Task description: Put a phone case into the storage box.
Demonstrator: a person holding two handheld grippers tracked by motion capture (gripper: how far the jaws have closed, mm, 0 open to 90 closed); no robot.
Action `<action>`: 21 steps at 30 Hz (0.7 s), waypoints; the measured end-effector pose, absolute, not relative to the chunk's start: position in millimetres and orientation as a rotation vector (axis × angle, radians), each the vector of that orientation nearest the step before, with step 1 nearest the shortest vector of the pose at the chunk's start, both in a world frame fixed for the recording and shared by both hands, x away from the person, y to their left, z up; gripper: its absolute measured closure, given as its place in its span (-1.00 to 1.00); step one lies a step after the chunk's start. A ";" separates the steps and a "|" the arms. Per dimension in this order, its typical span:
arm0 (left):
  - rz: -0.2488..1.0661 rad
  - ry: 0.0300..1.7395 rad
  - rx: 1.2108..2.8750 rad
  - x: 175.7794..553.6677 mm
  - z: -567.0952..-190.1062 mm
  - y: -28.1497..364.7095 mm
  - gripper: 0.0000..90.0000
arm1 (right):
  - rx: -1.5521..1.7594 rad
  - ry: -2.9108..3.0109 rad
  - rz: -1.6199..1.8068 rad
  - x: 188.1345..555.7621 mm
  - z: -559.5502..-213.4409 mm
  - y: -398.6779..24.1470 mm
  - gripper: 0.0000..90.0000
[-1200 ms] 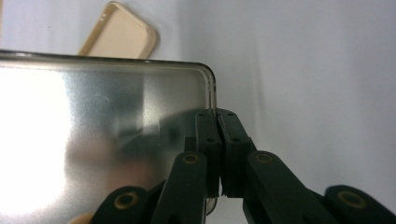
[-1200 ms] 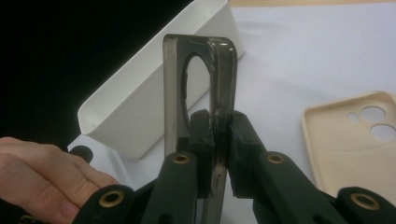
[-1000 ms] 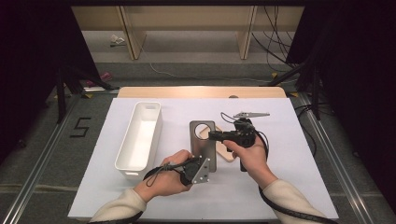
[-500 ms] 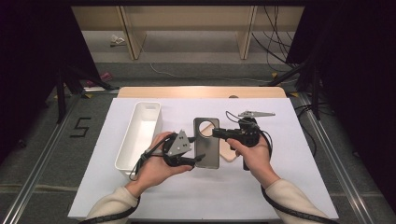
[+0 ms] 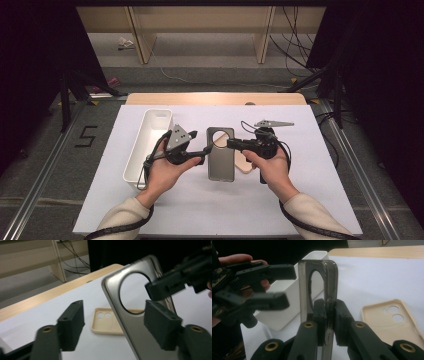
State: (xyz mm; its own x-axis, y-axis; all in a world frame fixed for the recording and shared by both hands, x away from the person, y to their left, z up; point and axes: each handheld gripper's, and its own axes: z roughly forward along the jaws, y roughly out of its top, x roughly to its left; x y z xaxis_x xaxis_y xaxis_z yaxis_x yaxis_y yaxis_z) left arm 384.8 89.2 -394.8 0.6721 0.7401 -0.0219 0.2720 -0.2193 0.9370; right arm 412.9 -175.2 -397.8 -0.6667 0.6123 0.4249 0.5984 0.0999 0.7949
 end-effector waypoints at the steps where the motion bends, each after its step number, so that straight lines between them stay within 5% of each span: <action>1: 0.533 0.813 1.783 385.4 -393.9 88.9 -0.18 | 1.276 2.323 1.666 412.3 -397.7 -174.5 0.82; 21: 0.402 0.950 1.683 395.1 -397.2 88.4 0.48 | 1.252 2.331 1.662 409.1 -397.5 -171.1 0.82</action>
